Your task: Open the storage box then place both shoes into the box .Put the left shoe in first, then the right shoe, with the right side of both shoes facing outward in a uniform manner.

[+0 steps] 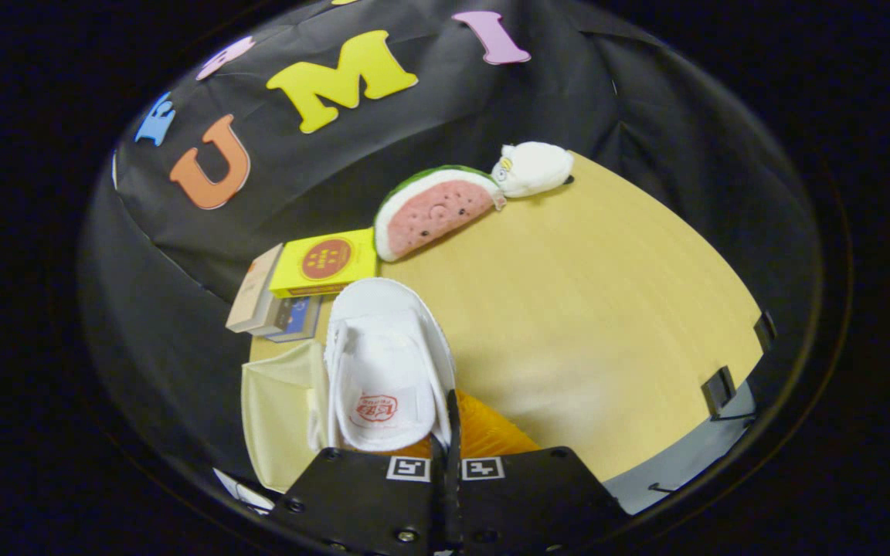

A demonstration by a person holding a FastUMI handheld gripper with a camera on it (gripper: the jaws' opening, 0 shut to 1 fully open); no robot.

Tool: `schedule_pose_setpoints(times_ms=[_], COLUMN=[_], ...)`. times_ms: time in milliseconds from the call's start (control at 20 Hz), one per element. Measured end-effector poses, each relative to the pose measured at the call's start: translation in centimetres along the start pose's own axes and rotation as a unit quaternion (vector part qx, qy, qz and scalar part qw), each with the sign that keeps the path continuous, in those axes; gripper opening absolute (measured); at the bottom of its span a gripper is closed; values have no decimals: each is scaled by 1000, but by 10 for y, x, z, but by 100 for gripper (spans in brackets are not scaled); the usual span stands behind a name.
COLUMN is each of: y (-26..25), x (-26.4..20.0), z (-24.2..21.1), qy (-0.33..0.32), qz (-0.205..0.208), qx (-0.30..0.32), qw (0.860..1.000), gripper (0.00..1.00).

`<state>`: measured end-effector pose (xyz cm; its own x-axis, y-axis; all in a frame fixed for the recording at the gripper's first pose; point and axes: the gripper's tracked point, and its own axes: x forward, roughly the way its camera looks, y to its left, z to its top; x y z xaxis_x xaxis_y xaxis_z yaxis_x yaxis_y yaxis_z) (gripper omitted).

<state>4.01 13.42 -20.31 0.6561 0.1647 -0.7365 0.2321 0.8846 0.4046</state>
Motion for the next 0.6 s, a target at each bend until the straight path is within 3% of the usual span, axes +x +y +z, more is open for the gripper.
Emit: schedule_pose_setpoints(times_ms=[300, 600], y=[103, 128], x=[7, 45], z=[-37, -72], qy=[-20, -25], qz=[-10, -53], qx=[-27, -65], qw=[999, 996], gripper=[0, 0])
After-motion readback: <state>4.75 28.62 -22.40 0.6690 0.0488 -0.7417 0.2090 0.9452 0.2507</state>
